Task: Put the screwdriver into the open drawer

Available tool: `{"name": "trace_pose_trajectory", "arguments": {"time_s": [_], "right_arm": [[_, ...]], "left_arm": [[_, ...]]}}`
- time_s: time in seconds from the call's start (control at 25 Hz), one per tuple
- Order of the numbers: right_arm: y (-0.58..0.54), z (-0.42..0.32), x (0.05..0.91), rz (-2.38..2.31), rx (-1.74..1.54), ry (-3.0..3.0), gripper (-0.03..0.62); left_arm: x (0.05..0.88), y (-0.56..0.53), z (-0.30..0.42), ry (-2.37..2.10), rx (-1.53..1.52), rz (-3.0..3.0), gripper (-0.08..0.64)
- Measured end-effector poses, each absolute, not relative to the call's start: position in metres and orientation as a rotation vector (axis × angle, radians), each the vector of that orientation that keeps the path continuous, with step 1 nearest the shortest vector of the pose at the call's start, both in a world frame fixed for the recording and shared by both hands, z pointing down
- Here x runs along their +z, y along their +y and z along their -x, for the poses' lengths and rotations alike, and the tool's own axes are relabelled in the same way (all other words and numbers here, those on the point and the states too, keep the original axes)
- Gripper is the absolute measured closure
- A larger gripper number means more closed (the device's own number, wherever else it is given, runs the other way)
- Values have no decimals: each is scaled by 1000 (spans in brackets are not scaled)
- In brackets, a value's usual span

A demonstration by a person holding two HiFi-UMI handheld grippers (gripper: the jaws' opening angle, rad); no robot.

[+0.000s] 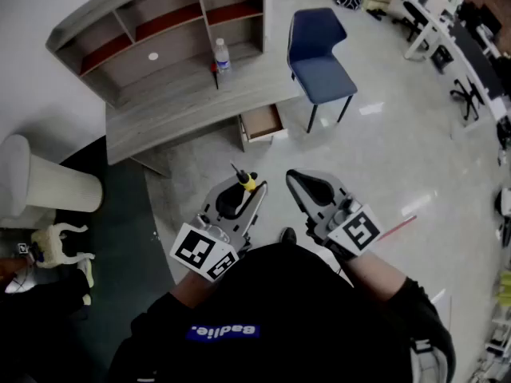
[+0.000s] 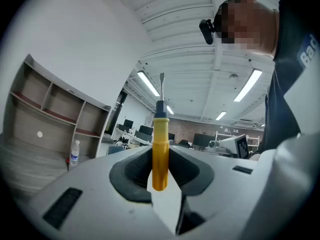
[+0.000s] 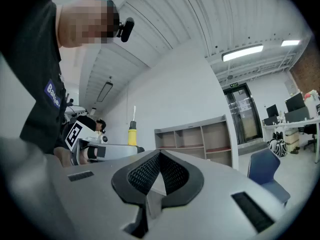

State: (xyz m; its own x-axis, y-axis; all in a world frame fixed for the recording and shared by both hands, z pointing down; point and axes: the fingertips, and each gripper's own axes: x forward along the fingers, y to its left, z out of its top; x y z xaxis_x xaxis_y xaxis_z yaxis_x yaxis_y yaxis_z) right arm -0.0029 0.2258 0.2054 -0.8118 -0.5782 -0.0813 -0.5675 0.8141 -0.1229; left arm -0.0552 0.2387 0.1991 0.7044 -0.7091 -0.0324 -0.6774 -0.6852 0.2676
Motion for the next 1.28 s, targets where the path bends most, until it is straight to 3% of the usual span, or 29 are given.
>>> {"name": "trace_pose_trajectory", "arguments": {"time_s": [0.72,1.28], "right_arm": [[216,-7,207,836,-167,2911,566],[188,-55,218,698,-184,2938,566]], "left_arm": [[202,228,37,-1134,-173,-2669,469],[217,204,-8,-1285,-144,-2593,469]]}}
